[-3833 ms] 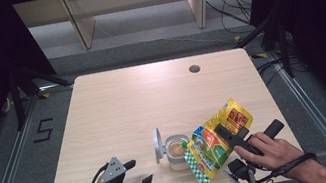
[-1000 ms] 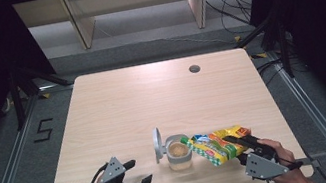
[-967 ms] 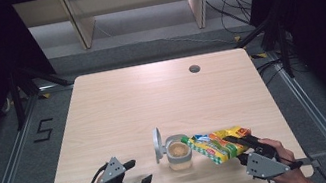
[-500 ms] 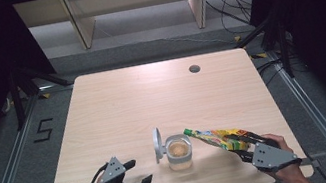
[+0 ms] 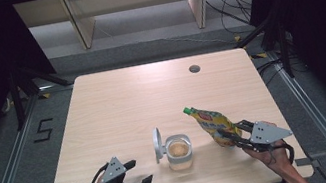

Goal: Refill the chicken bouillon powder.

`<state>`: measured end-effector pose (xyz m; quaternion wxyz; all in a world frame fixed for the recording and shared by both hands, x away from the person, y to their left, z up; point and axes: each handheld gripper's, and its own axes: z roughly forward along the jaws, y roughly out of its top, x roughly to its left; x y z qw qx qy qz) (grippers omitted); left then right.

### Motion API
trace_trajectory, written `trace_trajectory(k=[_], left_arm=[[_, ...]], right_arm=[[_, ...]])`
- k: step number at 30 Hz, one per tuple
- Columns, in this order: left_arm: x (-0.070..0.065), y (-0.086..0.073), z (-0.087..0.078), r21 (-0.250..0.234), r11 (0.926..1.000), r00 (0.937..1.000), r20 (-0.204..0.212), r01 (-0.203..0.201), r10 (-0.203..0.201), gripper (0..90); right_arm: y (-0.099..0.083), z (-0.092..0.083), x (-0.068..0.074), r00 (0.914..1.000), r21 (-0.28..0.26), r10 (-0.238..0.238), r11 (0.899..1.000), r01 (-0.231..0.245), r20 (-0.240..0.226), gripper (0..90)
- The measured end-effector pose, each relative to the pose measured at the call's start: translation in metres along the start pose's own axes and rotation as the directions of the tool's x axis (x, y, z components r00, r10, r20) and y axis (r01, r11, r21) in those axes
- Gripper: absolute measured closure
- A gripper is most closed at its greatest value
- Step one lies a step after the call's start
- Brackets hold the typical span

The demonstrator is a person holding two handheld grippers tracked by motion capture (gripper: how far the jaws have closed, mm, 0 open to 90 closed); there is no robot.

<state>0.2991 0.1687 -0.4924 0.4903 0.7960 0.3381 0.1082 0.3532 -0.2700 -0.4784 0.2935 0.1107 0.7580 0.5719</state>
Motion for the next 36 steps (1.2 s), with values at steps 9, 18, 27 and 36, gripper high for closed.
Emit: trace_trajectory(k=[9, 18, 27, 36], left_arm=[[0.002, 0.001, -0.002, -0.004, 0.9996, 0.9996, -0.005, -0.027, 0.027, 20.1], [0.002, 0.000, -0.002, -0.003, 0.9997, 0.9997, -0.005, -0.023, 0.023, 20.1], [0.001, 0.000, -0.002, 0.001, 0.9997, 0.9996, -0.012, -0.025, 0.025, 20.1], [0.001, 0.000, -0.001, -0.005, 0.9999, 0.9999, -0.004, -0.016, 0.016, 20.1]], right_arm=[[-0.017, 0.014, -0.014, 0.9982, 0.014, 0.046, 0.999, -0.046, 0.038, 74.5], [-0.021, 0.001, -0.012, 0.9953, 0.008, 0.079, 0.997, -0.080, 0.057, 74.3], [-0.015, -0.010, -0.007, 0.9933, 0.065, 0.070, 0.995, -0.076, 0.092, 73.8], [-0.016, -0.017, -0.001, 0.9836, 0.080, 0.118, 0.988, -0.130, 0.136, 72.6]])
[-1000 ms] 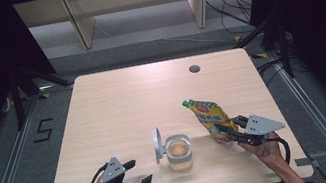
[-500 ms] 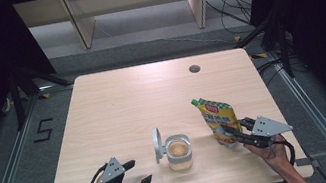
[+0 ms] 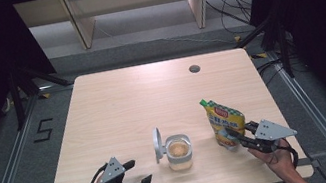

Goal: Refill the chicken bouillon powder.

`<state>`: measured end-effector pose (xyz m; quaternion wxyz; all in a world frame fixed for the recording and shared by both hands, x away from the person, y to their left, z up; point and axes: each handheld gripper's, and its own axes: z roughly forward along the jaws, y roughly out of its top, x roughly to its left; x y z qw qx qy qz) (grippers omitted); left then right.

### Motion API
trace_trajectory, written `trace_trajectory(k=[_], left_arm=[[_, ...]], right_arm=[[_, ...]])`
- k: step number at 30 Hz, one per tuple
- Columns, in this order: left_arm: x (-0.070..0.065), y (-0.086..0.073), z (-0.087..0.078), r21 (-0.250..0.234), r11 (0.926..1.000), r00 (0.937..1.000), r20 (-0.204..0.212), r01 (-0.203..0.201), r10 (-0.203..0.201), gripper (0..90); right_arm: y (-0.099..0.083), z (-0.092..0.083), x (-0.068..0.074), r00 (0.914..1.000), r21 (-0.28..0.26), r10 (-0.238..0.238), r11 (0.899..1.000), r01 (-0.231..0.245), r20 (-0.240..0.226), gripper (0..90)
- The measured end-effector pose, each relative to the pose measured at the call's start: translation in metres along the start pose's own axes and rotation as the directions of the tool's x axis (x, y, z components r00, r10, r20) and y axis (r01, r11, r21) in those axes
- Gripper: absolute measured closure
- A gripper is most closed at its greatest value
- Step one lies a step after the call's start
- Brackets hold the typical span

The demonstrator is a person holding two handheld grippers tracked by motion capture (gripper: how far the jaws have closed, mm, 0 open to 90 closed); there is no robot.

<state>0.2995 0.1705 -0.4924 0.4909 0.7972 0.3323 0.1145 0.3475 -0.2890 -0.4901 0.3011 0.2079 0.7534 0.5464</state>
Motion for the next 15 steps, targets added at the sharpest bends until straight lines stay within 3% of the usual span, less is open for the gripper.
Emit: trace_trajectory(k=[5, 6, 7, 8, 9, 12, 15], left_arm=[[-0.0002, 0.0006, -0.0011, 0.001, 1.0000, 1.0000, -0.007, -0.005, 0.005, 20.1], [0.0003, 0.0001, -0.0004, -0.009, 1.0000, 1.0000, -0.002, -0.003, 0.003, 20.1], [0.0007, 0.0001, -0.0002, -0.011, 0.9999, 1.0000, 0.001, -0.003, 0.003, 20.1], [0.0007, 0.0001, -0.0002, -0.009, 1.0000, 1.0000, 0.001, -0.003, 0.003, 20.1], [0.0002, 0.0002, -0.0002, -0.008, 1.0000, 1.0000, -0.001, -0.002, 0.002, 20.1], [-0.0005, 0.0006, -0.0009, 0.000, 1.0000, 1.0000, -0.007, -0.003, 0.003, 20.1], [0.0002, 0.0001, -0.0003, -0.008, 1.0000, 1.0000, -0.003, -0.003, 0.003, 20.1]], right_arm=[[-0.0017, -0.0019, -0.0012, 0.9991, 0.019, 0.042, 0.999, -0.042, 0.010, 70.0], [-0.0021, -0.0035, -0.0025, 0.9994, 0.026, 0.031, 0.999, -0.032, 0.015, 69.3], [-0.0024, -0.0056, -0.0009, 0.9974, 0.048, 0.068, 0.996, -0.069, 0.023, 68.9], [-0.0038, -0.0054, -0.0030, 0.9985, 0.042, 0.049, 0.998, -0.050, 0.026, 68.3], [-0.0055, -0.0060, -0.0015, 0.9962, 0.040, 0.082, 0.996, -0.083, 0.031, 68.2], [-0.0052, -0.0073, -0.0017, 0.9976, 0.044, 0.065, 0.997, -0.066, 0.025, 67.7], [-0.0054, -0.0065, -0.0009, 0.9960, 0.038, 0.084, 0.996, -0.086, 0.029, 65.4]])
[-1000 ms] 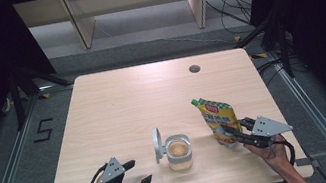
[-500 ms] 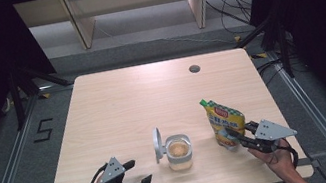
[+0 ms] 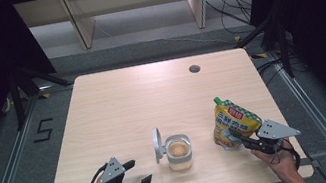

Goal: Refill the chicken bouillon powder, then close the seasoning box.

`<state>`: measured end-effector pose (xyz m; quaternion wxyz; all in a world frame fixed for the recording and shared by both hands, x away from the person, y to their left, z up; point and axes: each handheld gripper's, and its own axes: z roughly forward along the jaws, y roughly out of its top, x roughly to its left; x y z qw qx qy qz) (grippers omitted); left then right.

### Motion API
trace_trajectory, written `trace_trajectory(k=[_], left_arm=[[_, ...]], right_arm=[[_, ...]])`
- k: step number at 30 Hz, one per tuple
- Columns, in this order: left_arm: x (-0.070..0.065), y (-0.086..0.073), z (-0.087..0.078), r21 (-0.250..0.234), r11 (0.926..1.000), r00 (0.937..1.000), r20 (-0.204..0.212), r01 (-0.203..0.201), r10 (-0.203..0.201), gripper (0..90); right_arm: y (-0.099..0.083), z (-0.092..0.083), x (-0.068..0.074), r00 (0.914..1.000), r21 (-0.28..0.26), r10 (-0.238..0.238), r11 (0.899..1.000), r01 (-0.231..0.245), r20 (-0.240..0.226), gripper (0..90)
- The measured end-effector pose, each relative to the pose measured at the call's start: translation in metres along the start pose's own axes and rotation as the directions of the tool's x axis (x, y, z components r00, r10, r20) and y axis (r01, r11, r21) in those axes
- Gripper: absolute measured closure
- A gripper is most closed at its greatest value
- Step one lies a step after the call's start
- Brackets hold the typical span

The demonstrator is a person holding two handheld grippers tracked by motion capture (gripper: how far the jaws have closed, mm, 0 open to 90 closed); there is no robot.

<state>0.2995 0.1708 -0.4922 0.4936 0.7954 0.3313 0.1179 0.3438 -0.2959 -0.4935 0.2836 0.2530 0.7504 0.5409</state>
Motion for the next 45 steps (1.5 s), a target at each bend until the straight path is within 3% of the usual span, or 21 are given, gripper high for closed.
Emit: trace_trajectory(k=[2, 4, 6, 8, 9, 11, 16, 18, 21, 24, 26, 27, 28, 31, 32, 36, 38, 41, 42, 43, 45], left_arm=[[0.000, 0.000, 0.000, -0.002, 1.0000, 1.0000, 0.000, 0.000, 0.000, 20.1], [0.000, 0.000, 0.000, -0.002, 1.0000, 1.0000, 0.003, 0.001, -0.001, 20.1], [0.000, 0.000, 0.000, -0.002, 1.0000, 1.0000, 0.003, 0.000, 0.000, 20.1], [0.001, 0.000, 0.000, -0.003, 1.0000, 1.0000, 0.003, 0.003, -0.003, 20.1], [-0.001, 0.000, 0.000, -0.002, 0.9995, 0.9995, -0.001, 0.031, -0.031, 20.1], [-0.001, 0.000, 0.000, 0.000, 0.9995, 0.9995, -0.001, 0.030, -0.030, 20.1], [-0.001, 0.003, 0.002, -0.001, 0.9995, 0.9994, 0.014, 0.031, -0.031, 20.1], [0.000, 0.004, 0.002, -0.008, 0.9993, 0.9992, 0.020, 0.036, -0.036, 20.1], [-0.001, 0.007, 0.002, -0.013, 0.9987, 0.9987, 0.011, 0.049, -0.049, 19.9], [-0.001, 0.010, 0.003, -0.018, 0.9988, 0.9989, 0.011, 0.046, -0.046, 19.9], [-0.001, 0.015, 0.004, -0.013, 0.9987, 0.9987, 0.003, 0.050, -0.050, 19.9], [0.000, 0.019, 0.005, -0.020, 0.9980, 0.9982, 0.010, 0.060, -0.059, 19.9], [0.000, 0.019, 0.005, -0.020, 0.9980, 0.9982, 0.010, 0.060, -0.059, 19.9], [0.001, 0.027, 0.005, -0.022, 0.9974, 0.9976, -0.005, 0.069, -0.069, 19.9], [0.002, 0.030, 0.005, -0.026, 0.9970, 0.9973, -0.003, 0.073, -0.073, 19.9], [0.003, 0.042, 0.003, -0.048, 0.9973, 0.9984, 0.003, 0.057, -0.057, 23.6], [0.002, 0.048, 0.001, -0.044, 0.9979, 0.9988, 0.011, 0.048, -0.048, 32.9], [0.002, 0.055, -0.001, -0.046, 0.9987, 0.9996, 0.015, 0.023, -0.023, 37.4], [0.002, 0.057, -0.001, -0.045, 0.9990, 0.9997, 0.022, 0.006, -0.005, 43.6], [0.002, 0.059, -0.001, -0.045, 0.9990, 0.9998, 0.021, 0.004, -0.003, 47.0], [0.001, 0.061, -0.002, -0.047, 0.9988, 0.9995, 0.028, -0.015, 0.016, 51.8]], right_arm=[[0.000, -0.002, 0.000, 0.9996, 0.017, 0.026, 1.000, -0.026, 0.006, 61.0], [0.001, -0.008, 0.004, 0.9919, 0.019, 0.125, 0.992, -0.126, 0.022, 51.6], [0.002, -0.010, 0.004, 0.9924, 0.038, 0.119, 0.992, -0.120, 0.031, 48.1], [0.006, -0.022, 0.010, 0.9807, 0.107, 0.180, 0.976, -0.188, 0.075, 39.8], [0.006, -0.024, 0.013, 0.9801, 0.121, 0.175, 0.975, -0.186, 0.093, 38.0], [0.008, -0.032, 0.018, 0.9698, 0.139, 0.206, 0.965, -0.224, 0.130, 36.2], [0.012, -0.039, 0.020, 0.9747, 0.140, 0.167, 0.972, -0.188, 0.149, 34.6], [0.013, -0.041, 0.025, 0.9675, 0.161, 0.200, 0.961, -0.224, 0.155, 33.3], [0.012, -0.044, 0.027, 0.9663, 0.179, 0.180, 0.961, -0.213, 0.184, 30.4], [0.012, -0.046, 0.028, 0.9663, 0.181, 0.189, 0.958, -0.221, 0.174, 29.3], [0.011, -0.049, 0.032, 0.9560, 0.198, 0.221, 0.946, -0.259, 0.193, 28.9], [0.009, -0.050, 0.031, 0.9629, 0.205, 0.198, 0.950, -0.234, 0.183, 27.6], [0.009, -0.050, 0.031, 0.9629, 0.205, 0.198, 0.950, -0.234, 0.183, 27.6], [0.009, -0.054, 0.037, 0.9515, 0.215, 0.227, 0.938, -0.271, 0.208, 26.8], [0.009, -0.055, 0.035, 0.9592, 0.220, 0.199, 0.945, -0.242, 0.201, 26.8], [0.008, -0.056, 0.039, 0.9614, 0.210, 0.207, 0.947, -0.243, 0.181, 26.9], [0.009, -0.057, 0.041, 0.9675, 0.214, 0.184, 0.952, -0.219, 0.174, 27.1], [0.009, -0.059, 0.043, 0.9621, 0.217, 0.205, 0.946, -0.242, 0.179, 27.0], [0.009, -0.061, 0.044, 0.9597, 0.216, 0.215, 0.943, -0.252, 0.181, 27.0], [0.009, -0.062, 0.046, 0.9527, 0.222, 0.230, 0.936, -0.272, 0.198, 27.0], [0.009, -0.062, 0.045, 0.9580, 0.218, 0.210, 0.943, -0.251, 0.195, 27.1]])
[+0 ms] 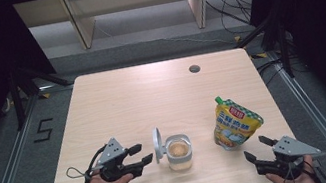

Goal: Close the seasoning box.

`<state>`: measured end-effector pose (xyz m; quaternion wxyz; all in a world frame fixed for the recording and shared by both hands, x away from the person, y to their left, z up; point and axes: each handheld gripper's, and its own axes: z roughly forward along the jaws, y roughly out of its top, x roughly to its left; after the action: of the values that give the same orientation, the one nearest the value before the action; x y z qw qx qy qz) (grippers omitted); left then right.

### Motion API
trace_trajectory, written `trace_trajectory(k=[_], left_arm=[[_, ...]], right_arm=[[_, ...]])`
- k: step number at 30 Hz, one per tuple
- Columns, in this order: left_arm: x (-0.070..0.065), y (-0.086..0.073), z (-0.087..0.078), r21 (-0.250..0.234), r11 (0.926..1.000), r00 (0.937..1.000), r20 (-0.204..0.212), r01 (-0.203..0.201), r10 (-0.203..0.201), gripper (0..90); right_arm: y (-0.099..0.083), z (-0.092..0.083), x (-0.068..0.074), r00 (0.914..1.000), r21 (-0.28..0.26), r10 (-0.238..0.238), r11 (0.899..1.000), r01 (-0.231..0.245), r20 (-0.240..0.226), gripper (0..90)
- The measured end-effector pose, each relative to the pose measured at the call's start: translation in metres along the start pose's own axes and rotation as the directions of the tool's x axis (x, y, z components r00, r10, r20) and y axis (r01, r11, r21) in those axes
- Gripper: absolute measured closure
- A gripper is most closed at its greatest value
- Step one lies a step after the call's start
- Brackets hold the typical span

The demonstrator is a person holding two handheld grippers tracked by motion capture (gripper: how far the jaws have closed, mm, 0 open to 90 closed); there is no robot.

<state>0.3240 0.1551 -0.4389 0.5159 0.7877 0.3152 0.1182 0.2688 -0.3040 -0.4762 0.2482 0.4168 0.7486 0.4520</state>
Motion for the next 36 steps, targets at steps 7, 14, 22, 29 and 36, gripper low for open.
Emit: trace_trajectory(k=[7, 14, 22, 29, 36], left_arm=[[-0.006, 0.004, 0.003, 0.011, 0.9980, 0.9976, -0.029, -0.062, 0.062, 85.7], [-0.012, 0.008, 0.008, 0.008, 0.9954, 0.9954, -0.001, -0.095, 0.095, 89.2], [-0.016, 0.012, 0.010, -0.007, 0.9956, 0.9957, 0.001, -0.093, 0.093, 89.2], [-0.020, 0.014, 0.013, -0.006, 0.9946, 0.9945, 0.015, -0.103, 0.103, 89.2], [-0.025, 0.018, 0.019, -0.010, 0.9923, 0.9918, 0.033, -0.124, 0.124, 89.2]], right_arm=[[0.000, 0.000, -0.001, 0.9998, -0.009, -0.015, 1.000, 0.014, -0.014, 27.4], [0.000, 0.000, -0.002, 0.9999, -0.012, -0.009, 1.000, 0.009, -0.009, 27.5], [0.000, -0.002, 0.002, 0.9996, 0.005, 0.027, 1.000, -0.027, 0.001, 28.1], [0.000, -0.001, -0.002, 0.9999, -0.009, -0.004, 1.000, 0.004, -0.009, 28.1], [0.000, -0.002, 0.000, 0.9999, -0.004, 0.005, 1.000, -0.005, 0.009, 28.1]])
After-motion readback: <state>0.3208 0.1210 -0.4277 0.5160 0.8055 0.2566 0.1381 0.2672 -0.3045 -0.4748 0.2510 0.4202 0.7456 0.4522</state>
